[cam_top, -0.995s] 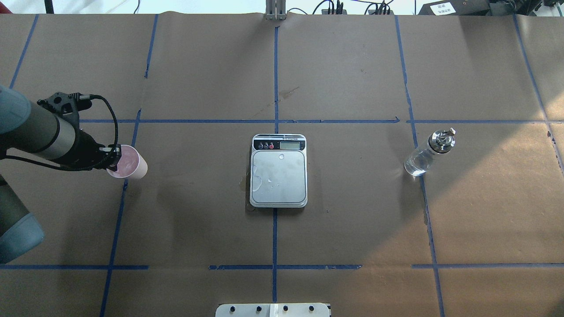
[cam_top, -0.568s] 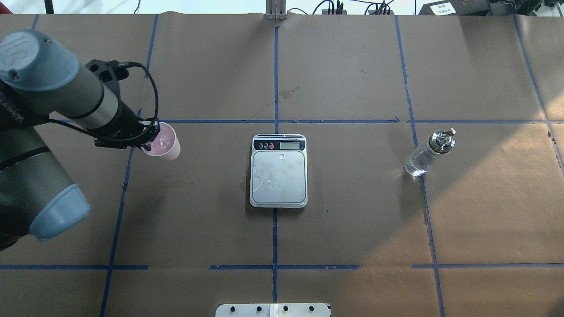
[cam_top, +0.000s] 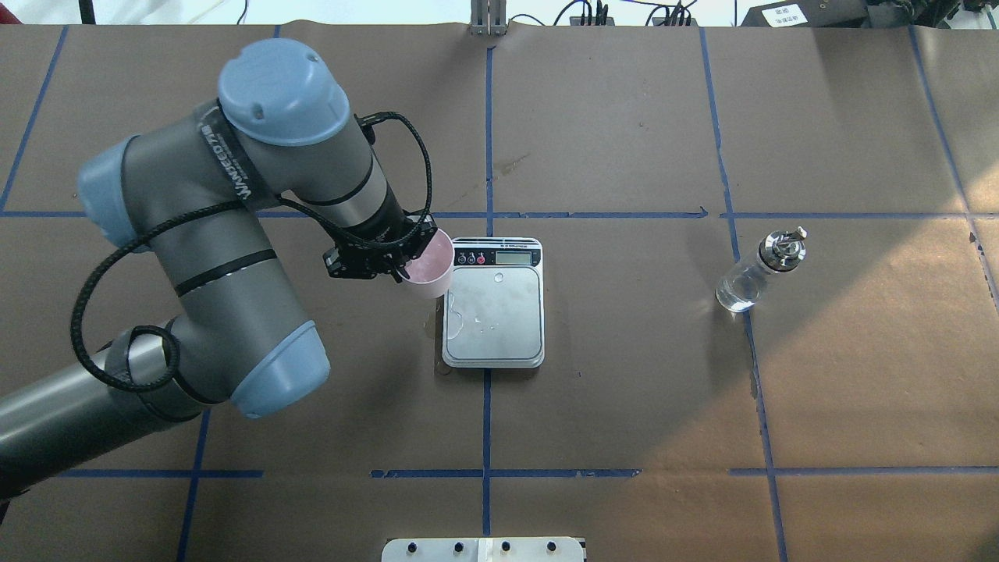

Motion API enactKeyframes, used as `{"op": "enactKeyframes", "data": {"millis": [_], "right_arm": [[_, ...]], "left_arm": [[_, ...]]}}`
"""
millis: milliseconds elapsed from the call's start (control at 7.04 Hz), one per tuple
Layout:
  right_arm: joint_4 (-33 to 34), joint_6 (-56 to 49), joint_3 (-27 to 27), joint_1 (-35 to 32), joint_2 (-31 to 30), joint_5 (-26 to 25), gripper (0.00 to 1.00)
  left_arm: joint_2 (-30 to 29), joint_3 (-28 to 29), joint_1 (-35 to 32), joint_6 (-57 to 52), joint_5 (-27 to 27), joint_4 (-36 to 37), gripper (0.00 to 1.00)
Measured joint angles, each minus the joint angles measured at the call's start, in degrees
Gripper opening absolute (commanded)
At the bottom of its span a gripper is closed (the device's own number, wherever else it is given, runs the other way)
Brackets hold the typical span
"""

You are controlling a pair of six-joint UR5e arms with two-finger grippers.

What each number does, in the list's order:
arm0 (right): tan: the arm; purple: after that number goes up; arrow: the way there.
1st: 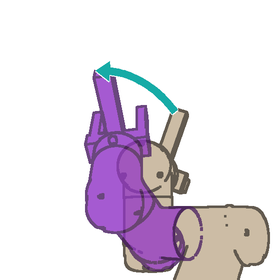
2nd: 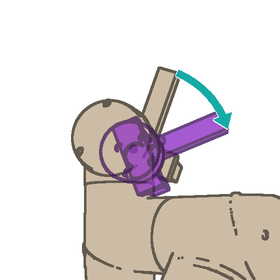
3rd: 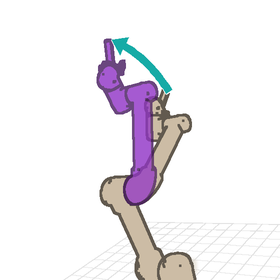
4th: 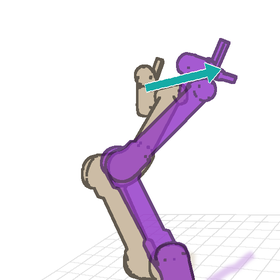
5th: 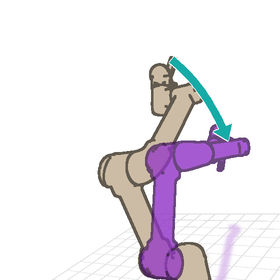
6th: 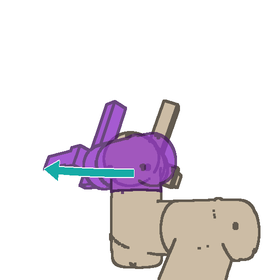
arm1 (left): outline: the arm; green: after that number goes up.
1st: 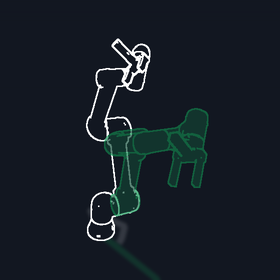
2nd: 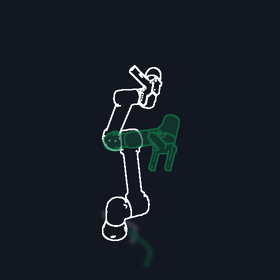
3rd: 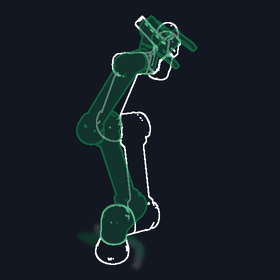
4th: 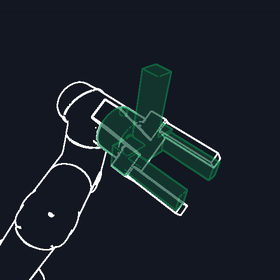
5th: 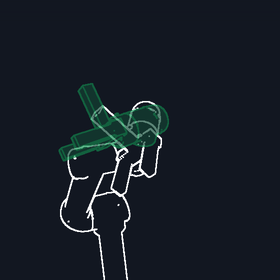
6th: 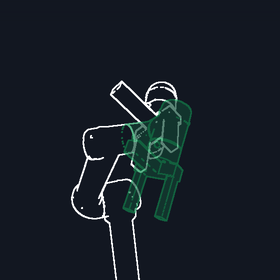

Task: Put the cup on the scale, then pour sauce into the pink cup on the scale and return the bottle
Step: 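Lift the pink cup with the left gripper and carry it over the scale, then lower the pink cup onto the scale and open the left gripper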

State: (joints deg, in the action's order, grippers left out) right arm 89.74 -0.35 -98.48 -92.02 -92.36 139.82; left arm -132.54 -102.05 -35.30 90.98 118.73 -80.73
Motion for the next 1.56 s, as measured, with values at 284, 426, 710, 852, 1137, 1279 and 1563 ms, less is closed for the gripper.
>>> {"op": "enactKeyframes", "data": {"millis": [284, 426, 710, 852, 1137, 1279, 1563], "right_arm": [[0.0, 0.0, -0.3, 0.0, 0.1, 0.0, 1.00], [0.0, 0.0, -0.6, 0.0, 0.1, 0.0, 1.00], [0.1, 0.0, -1.1, 0.0, 0.1, 0.0, 1.00], [0.1, 0.0, -1.2, 0.0, 0.1, 0.0, 1.00], [0.1, 0.0, -1.2, 0.0, 0.1, 0.0, 1.00], [0.1, 0.0, -1.2, 0.0, 0.1, -0.1, 1.00], [0.1, 0.0, -1.2, 0.0, 0.1, -0.1, 1.00]], "left_arm": [[-1.9, 3.4, 3.1, 3.0, -1.9, -2.7, 0.00], [-2.3, 5.1, 3.9, 3.4, -2.2, -4.3, 0.00], [-3.3, 8.0, 4.7, 3.7, -2.3, -6.8, 0.00], [-3.9, 9.1, 4.8, 3.7, -2.3, -7.6, 0.00], [-4.3, 10.3, 4.9, 3.8, -2.3, -9.3, 0.00], [-4.5, 10.5, 4.9, 3.7, -2.3, -9.7, 0.00], [-4.5, 10.8, 4.9, 3.4, -2.4, -10.4, 0.00]]}}
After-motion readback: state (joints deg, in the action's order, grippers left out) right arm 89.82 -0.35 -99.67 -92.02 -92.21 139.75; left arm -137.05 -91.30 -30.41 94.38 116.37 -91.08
